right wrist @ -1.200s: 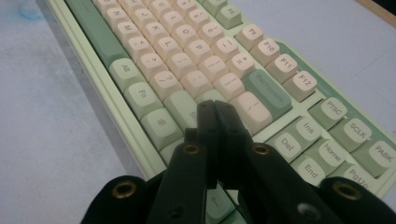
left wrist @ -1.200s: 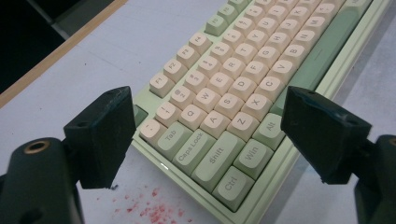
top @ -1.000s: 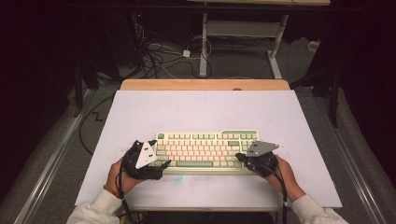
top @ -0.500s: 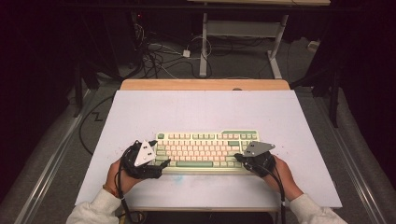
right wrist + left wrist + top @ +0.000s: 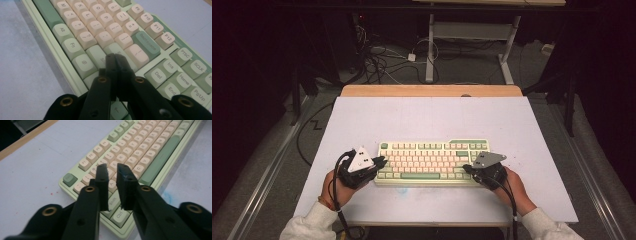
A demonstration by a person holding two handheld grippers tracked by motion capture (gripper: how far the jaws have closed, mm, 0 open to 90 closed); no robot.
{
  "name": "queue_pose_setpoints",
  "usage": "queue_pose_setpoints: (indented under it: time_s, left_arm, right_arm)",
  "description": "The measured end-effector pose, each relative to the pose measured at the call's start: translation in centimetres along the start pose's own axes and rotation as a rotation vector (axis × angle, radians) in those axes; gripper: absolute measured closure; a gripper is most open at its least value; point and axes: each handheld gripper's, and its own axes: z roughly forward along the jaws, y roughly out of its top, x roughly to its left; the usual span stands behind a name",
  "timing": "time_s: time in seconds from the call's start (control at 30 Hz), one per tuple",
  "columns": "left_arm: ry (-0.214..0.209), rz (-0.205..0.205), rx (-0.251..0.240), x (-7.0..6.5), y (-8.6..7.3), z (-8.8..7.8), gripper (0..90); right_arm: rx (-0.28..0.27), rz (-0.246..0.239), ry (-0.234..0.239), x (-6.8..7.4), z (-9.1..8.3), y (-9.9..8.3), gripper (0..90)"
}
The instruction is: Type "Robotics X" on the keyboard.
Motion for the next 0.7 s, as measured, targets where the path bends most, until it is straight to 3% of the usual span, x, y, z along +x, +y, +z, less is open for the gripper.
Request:
queue_pose_setpoints:
  time_s: [0.1, 0.7]
  left_arm:
    - [-0.022, 0.004, 0.010, -0.1, 0.1, 0.4, 87.7]
    - [-0.087, 0.020, 0.075, -0.8, 1.3, 4.1, 87.7]
  right_arm:
    - [0.001, 0.004, -0.002, 0.1, 0.0, 0.0, 90.0]
    - [0.002, 0.002, -0.006, 0.2, -0.1, 0.0, 90.0]
